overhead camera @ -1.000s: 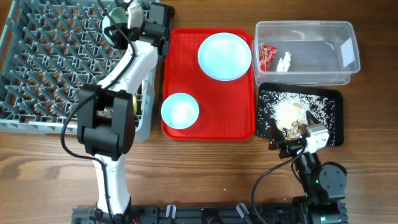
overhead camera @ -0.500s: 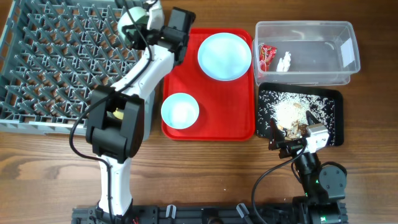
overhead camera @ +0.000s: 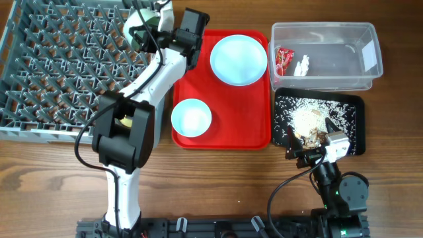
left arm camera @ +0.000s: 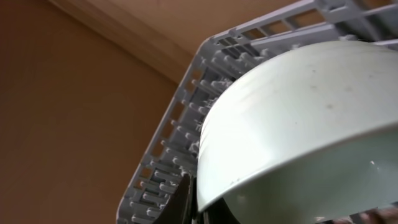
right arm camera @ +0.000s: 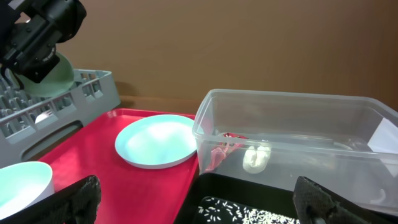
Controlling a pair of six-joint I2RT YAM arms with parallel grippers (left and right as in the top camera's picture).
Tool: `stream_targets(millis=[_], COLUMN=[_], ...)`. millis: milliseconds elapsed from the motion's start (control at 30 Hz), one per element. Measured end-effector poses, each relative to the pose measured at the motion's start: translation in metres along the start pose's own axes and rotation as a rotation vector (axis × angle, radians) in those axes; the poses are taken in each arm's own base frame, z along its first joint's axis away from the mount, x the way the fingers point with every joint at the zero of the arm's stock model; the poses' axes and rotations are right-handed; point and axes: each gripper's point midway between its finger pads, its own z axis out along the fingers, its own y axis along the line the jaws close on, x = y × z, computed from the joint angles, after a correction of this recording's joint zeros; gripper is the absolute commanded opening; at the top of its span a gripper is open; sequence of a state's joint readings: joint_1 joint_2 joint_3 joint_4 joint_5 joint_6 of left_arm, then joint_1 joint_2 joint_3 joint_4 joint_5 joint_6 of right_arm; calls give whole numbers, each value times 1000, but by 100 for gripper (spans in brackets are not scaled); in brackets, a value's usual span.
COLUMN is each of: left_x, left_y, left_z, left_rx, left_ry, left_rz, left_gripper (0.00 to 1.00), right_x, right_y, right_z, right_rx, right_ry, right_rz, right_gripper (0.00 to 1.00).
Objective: Sort waste into correct bins and load items into the dishwasher rack
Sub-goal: 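Reach the left gripper to the light-blue bowl and grasp its rim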
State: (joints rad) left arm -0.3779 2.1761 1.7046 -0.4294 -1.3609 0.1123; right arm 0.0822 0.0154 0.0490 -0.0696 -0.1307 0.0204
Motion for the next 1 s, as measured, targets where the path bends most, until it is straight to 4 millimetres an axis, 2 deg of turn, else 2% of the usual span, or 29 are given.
stream_targets(millis=[300, 400, 567, 667, 900, 1000], left_x=[10, 9, 2, 2, 22, 28], left_y=[30, 26, 11, 7, -1, -3], left_z=[42, 38, 17, 11, 15, 15], left_rx=[-113, -97, -42, -26, 30, 45], left_ry=[72, 64, 25, 18, 61, 77], left_rz=[-7, -3, 3, 18, 59, 41], left_gripper=[4, 4, 4, 4, 4, 9], right_x=[0, 0, 0, 0, 0, 0], right_y=[0, 0, 0, 0, 0, 0], right_z=[0, 0, 0, 0, 0, 0], right_rx=[0, 0, 0, 0, 0, 0], right_ry=[0, 0, 0, 0, 0, 0], right_rz=[0, 0, 0, 0, 0, 0], right_gripper=[100, 100, 100, 100, 100, 100])
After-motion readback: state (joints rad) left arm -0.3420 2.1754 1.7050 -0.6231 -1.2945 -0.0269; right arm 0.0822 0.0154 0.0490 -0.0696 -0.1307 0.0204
